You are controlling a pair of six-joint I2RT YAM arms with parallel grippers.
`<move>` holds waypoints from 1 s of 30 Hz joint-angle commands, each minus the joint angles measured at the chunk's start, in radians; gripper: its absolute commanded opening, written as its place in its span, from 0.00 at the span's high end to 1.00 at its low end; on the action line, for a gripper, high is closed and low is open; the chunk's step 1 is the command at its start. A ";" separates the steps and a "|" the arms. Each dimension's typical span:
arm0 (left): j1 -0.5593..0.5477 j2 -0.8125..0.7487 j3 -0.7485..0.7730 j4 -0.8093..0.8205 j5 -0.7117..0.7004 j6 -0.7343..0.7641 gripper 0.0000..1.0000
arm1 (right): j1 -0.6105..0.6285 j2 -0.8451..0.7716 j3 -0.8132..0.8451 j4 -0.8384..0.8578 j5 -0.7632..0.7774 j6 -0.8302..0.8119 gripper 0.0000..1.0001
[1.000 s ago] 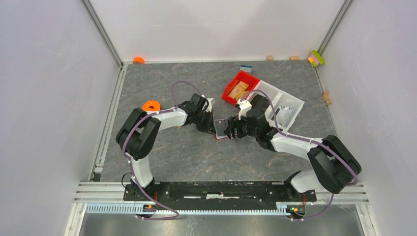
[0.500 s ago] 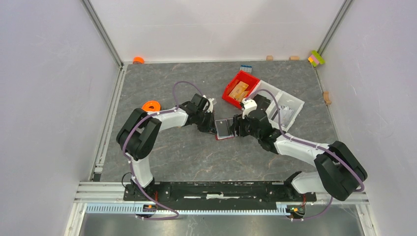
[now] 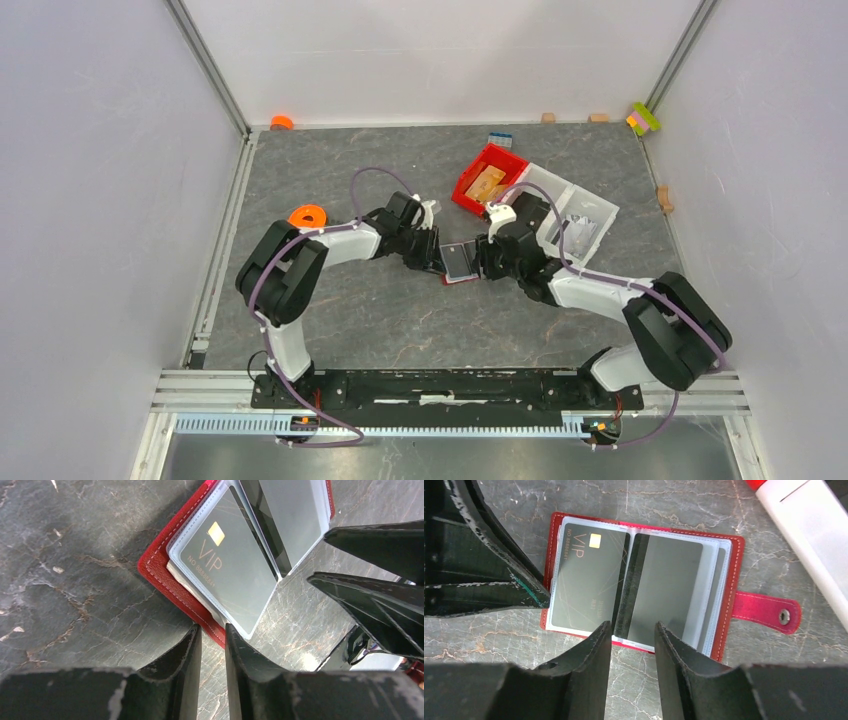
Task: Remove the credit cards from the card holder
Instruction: Open the card holder at the center of the board.
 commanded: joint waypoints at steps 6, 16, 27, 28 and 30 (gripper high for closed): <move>0.028 -0.066 -0.064 0.178 0.110 -0.068 0.63 | -0.011 0.083 0.074 -0.015 -0.019 0.005 0.66; 0.052 -0.073 -0.120 0.315 0.176 -0.146 0.43 | -0.039 0.143 0.083 -0.012 -0.105 0.035 0.74; 0.059 -0.032 -0.095 0.250 0.125 -0.146 0.33 | -0.043 0.143 0.082 -0.012 -0.112 0.042 0.75; 0.067 -0.037 -0.097 0.239 0.106 -0.146 0.32 | -0.044 0.143 0.080 -0.014 -0.108 0.042 0.75; 0.081 -0.045 -0.106 0.220 0.067 -0.157 0.30 | -0.044 0.141 0.080 -0.015 -0.104 0.044 0.75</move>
